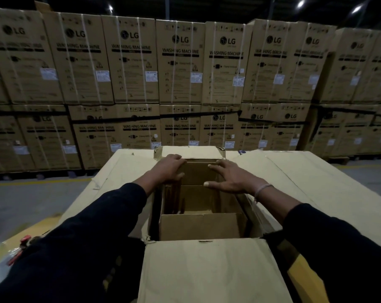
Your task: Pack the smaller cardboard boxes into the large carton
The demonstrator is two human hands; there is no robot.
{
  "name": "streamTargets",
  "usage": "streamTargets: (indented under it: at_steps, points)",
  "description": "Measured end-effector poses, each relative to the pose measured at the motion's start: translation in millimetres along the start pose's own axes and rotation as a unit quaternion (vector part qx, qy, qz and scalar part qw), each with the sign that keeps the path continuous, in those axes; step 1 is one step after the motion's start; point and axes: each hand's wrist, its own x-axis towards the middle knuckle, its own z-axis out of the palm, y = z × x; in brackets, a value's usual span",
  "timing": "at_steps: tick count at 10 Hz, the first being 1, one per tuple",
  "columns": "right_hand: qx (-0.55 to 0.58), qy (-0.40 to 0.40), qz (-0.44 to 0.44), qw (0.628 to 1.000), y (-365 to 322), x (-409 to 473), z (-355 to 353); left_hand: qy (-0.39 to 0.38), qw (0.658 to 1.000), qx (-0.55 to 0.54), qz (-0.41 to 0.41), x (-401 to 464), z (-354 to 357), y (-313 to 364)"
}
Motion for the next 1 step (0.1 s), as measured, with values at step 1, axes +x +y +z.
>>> streamTargets:
  at_steps: [1]
  points:
    - [-0.018, 0.074, 0.009, 0.997, 10.6, 6.3, -2.5, 0.055, 0.998, 0.014, -0.012, -8.3, -6.4, -7.5]
